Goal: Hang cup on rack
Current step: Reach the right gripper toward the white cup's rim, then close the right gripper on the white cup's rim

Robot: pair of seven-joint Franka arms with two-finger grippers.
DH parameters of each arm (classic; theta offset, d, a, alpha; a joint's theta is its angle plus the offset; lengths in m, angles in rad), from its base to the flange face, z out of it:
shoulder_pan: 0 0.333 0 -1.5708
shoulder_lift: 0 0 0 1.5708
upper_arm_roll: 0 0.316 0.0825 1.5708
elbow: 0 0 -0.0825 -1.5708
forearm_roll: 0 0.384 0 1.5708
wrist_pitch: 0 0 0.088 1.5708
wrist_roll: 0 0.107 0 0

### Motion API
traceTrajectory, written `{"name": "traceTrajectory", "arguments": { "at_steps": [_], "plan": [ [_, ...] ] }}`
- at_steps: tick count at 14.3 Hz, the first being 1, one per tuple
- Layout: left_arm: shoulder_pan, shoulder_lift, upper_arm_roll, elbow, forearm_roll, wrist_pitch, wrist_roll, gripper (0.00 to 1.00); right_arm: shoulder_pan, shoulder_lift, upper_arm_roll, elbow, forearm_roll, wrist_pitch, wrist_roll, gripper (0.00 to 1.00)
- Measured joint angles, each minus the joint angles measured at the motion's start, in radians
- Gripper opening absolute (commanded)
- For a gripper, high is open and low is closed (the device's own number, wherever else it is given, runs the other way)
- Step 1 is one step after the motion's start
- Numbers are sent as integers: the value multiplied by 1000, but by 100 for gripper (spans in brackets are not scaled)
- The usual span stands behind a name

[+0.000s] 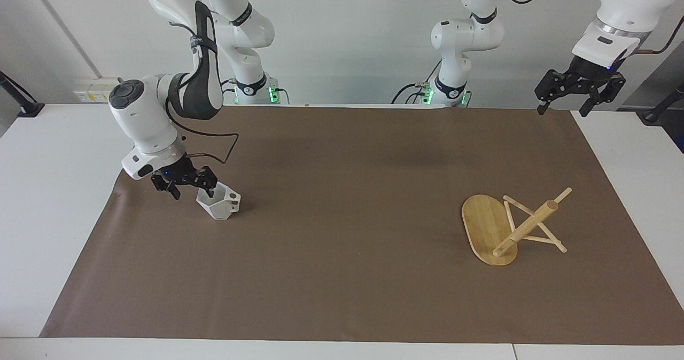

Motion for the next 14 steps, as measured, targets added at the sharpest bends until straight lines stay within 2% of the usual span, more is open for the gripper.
{"name": "traceTrajectory", "arguments": {
  "at_steps": [11,12,14],
  "plan": [
    [0,0,0,0,0,0,0,100,0,4,-1,-47,0,38,0,98],
    [0,0,0,0,0,0,0,100,0,4,-1,-48,0,38,0,93],
    [0,0,0,0,0,0,0,100,0,4,-1,-48,0,38,0,75]
  ]
}}
